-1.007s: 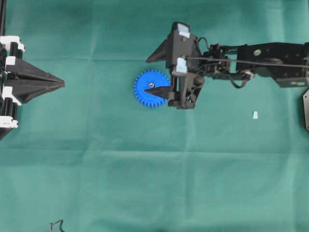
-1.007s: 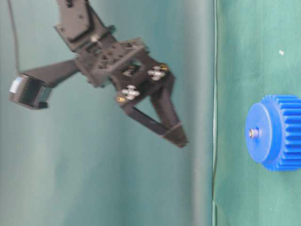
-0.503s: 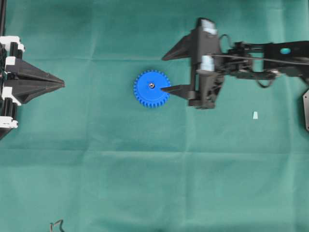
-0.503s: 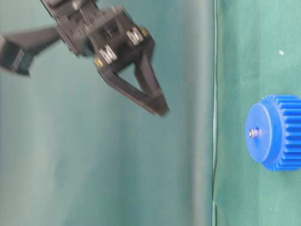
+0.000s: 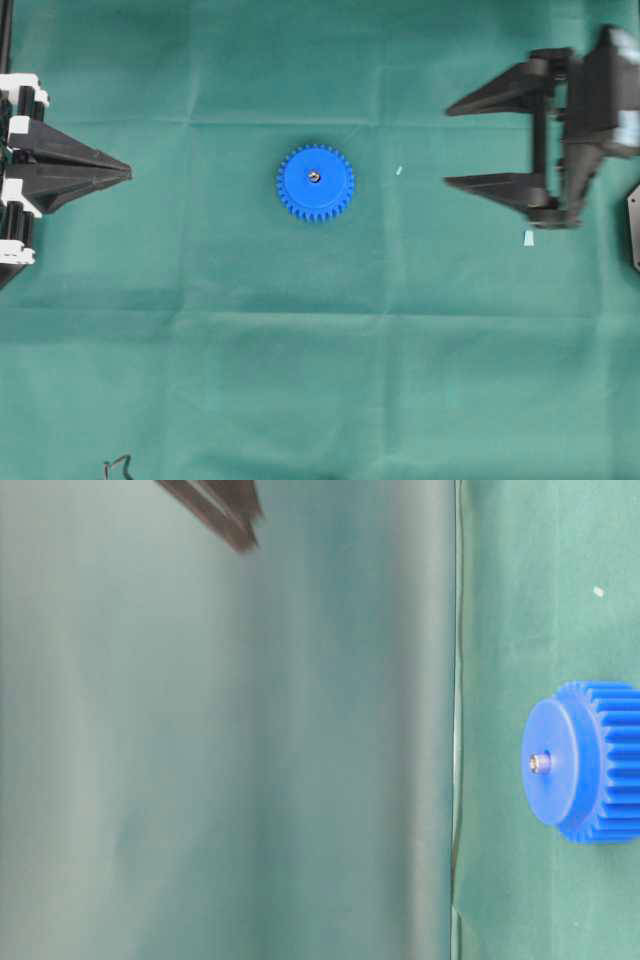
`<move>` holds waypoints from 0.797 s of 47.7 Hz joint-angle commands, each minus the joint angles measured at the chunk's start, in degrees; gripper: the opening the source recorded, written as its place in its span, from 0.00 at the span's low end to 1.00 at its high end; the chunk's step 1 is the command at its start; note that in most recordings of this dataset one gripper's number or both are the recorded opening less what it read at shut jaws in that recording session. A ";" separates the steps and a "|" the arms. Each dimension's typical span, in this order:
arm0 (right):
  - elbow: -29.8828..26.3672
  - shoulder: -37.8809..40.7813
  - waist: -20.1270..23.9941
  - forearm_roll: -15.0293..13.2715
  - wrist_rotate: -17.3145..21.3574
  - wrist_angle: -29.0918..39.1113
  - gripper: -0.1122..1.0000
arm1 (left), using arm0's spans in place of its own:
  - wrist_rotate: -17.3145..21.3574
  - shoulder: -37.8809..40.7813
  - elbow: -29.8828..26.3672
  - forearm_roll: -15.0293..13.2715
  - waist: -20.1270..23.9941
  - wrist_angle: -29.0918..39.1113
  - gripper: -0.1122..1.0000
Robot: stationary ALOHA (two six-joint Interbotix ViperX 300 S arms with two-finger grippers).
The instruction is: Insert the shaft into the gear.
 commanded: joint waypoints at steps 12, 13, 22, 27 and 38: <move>6.50 -14.85 -0.35 -0.35 0.00 2.72 0.93 | 0.18 -0.35 -1.58 0.00 -0.09 -0.26 0.10; 6.77 -15.29 -0.35 -0.26 0.00 2.72 0.93 | 0.18 -0.44 -1.58 0.09 -0.09 -0.26 0.10; 7.73 -16.79 -0.44 -0.35 0.00 3.16 0.93 | 0.18 -0.53 -1.67 0.09 -0.09 -0.09 0.10; 7.82 -16.35 -0.44 -0.35 0.00 3.08 0.93 | 0.09 -0.44 -1.67 0.09 -0.09 0.00 0.10; 7.91 -16.08 -0.44 -0.35 0.00 2.81 0.93 | 0.09 -0.53 -1.67 0.09 -0.09 0.09 0.10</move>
